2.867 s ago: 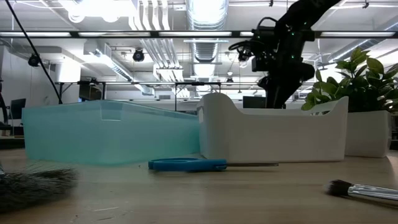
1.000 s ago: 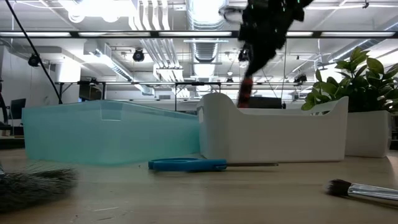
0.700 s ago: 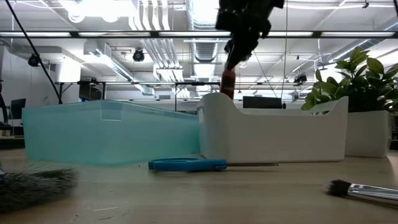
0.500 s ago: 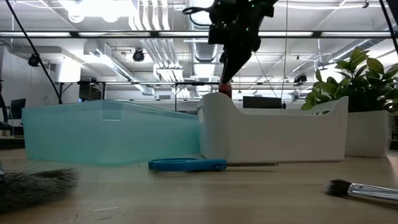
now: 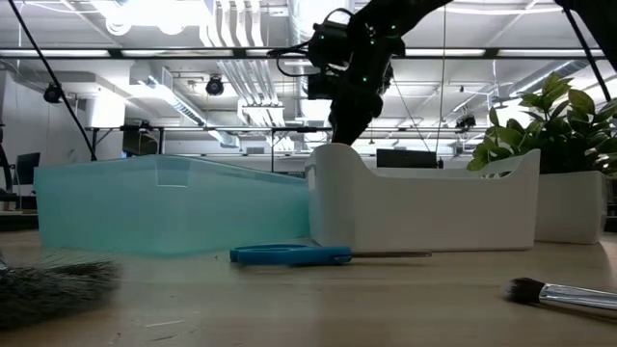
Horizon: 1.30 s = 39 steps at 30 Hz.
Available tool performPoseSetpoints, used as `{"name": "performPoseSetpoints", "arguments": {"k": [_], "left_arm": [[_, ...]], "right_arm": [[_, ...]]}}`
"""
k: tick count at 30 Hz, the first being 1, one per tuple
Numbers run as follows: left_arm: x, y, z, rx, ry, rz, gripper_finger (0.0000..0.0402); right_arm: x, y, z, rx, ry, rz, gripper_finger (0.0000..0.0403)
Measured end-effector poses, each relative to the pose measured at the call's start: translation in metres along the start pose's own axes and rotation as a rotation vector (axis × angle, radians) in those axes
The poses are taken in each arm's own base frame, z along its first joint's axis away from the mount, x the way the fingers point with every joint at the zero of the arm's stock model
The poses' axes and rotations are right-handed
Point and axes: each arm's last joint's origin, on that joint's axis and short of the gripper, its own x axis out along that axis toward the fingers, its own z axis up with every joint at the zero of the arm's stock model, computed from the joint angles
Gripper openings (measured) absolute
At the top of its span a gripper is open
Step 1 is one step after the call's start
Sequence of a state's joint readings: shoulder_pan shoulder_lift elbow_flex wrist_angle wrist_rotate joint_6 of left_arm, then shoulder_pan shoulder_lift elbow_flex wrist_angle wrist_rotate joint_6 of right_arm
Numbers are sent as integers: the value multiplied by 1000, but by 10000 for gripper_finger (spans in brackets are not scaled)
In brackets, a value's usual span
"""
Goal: Pick & Place Paint Supplies
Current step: Put the orange paint bottle into the blue bin, then put the red paint bottle into the blue bin
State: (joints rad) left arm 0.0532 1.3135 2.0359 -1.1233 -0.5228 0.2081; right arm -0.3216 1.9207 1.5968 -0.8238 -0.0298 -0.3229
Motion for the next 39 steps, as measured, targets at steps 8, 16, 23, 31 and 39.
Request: {"name": "performPoseSetpoints", "arguments": {"k": [8, 16, 23, 31, 39], "left_arm": [[0, 0, 0, 0, -1, -3, 194], [0, 0, 0, 0, 0, -3, 193], [0, 0, 0, -1, -1, -3, 193], [0, 0, 0, -17, 0, -3, 193], [12, -9, -8, 5, 55, -12, 193]], "right_arm": [[16, 1, -4, -24, 15, 6, 110], [20, 6, -18, -41, -5, 3, 110], [20, 9, -25, -45, 4, 40, 183], [16, 6, -19, -34, -36, 9, 258], [-11, 0, -16, 5, -103, -19, 261]]}}
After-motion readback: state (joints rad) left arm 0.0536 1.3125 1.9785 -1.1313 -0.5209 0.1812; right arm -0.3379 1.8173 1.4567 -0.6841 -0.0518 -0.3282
